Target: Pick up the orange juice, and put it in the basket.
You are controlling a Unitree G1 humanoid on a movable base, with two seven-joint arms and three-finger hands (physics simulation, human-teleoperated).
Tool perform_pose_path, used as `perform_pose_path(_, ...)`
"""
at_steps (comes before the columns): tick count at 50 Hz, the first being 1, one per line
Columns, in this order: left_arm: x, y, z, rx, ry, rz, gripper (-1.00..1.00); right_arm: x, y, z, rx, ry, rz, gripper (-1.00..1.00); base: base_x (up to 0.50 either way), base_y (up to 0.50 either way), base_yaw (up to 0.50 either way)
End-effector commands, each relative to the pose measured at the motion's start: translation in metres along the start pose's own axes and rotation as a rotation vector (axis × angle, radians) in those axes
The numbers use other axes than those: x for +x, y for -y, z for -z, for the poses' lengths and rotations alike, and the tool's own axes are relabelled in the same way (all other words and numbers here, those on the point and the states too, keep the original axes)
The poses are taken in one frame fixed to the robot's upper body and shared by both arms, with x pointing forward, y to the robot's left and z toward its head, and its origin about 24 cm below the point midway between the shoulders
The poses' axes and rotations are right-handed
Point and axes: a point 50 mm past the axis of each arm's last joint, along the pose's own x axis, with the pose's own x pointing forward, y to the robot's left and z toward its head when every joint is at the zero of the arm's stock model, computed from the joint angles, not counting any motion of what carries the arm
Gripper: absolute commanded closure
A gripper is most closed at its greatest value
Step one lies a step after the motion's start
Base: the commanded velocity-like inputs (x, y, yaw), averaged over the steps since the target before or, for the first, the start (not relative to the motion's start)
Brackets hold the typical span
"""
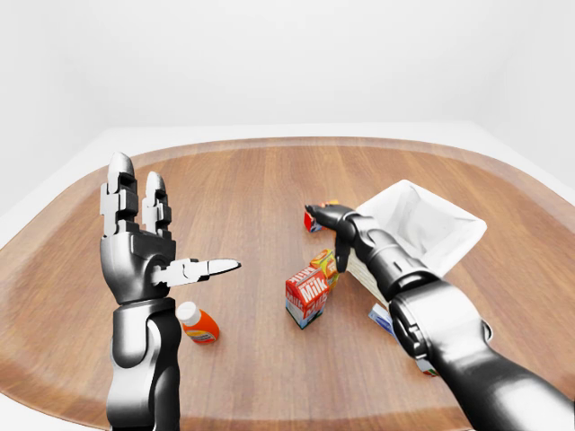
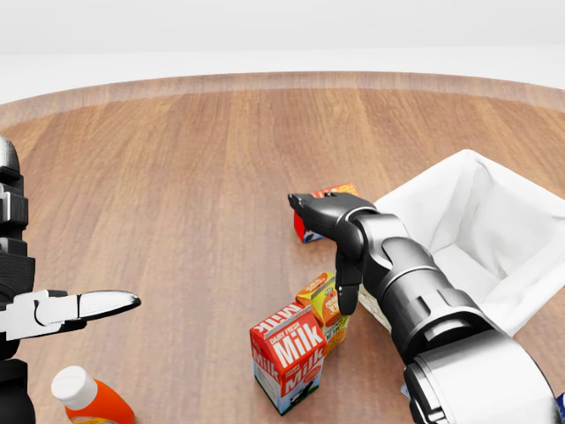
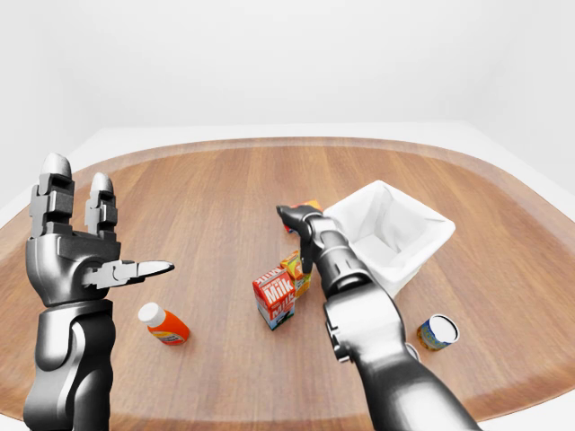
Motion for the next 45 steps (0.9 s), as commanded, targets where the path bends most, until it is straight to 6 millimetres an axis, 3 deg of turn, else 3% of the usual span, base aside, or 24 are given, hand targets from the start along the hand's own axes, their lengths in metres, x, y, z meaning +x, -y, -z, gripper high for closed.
perform_pose_path(1, 0.000, 0.000, 0.000, 0.000, 0.000, 0.000, -1.00, 0.001, -0.005, 0.000, 0.003, 0.000, -0.007, -1.00, 0.00, 0.00, 0.00)
perform_pose_path(45, 0.000, 0.000, 0.000, 0.000, 0.000, 0.001, -1.00, 0.003, -0.030, 0.004, 0.027, -0.009, -0.044, -1.00, 0.00, 0.00, 0.00)
